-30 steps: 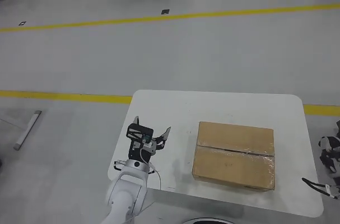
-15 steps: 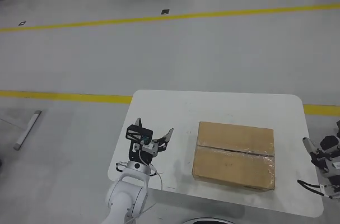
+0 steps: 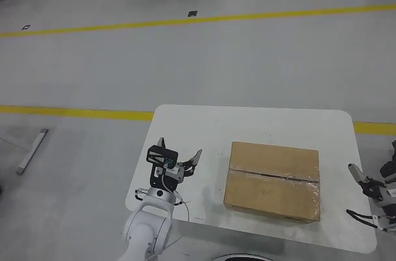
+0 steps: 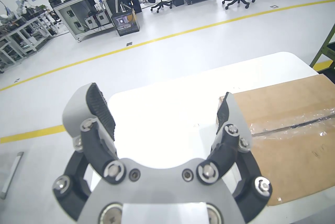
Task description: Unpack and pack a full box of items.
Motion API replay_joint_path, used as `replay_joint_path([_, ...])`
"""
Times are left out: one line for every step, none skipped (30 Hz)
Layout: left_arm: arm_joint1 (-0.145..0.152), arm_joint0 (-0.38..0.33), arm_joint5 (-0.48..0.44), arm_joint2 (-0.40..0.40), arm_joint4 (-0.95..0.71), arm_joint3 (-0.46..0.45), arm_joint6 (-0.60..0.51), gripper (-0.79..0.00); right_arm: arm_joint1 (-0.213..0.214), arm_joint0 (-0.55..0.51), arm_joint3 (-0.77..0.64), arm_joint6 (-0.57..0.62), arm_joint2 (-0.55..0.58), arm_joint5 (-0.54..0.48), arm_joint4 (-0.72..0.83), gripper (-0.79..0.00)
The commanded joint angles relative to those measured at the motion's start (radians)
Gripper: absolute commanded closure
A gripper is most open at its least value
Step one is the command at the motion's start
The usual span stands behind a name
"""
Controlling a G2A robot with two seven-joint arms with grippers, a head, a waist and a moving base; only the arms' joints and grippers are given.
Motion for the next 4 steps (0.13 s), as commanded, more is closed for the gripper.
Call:
replay_joint_path([0.0,0.0,0.0,0.0,0.0,0.0,0.0,-0.784,0.0,0.0,0.0,0.0,0.0,0.0,0.0,-0.785])
replay_joint_path([0.0,0.0,0.0,0.0,0.0,0.0,0.0,-0.784,0.0,0.0,0.0,0.0,0.0,0.0,0.0,-0.785])
replay_joint_path([0.0,0.0,0.0,0.0,0.0,0.0,0.0,-0.784,0.0,0.0,0.0,0.0,0.0,0.0,0.0,-0.785])
replay_joint_path([0.0,0.0,0.0,0.0,0.0,0.0,0.0,-0.784,0.0,0.0,0.0,0.0,0.0,0.0,0.0,-0.785])
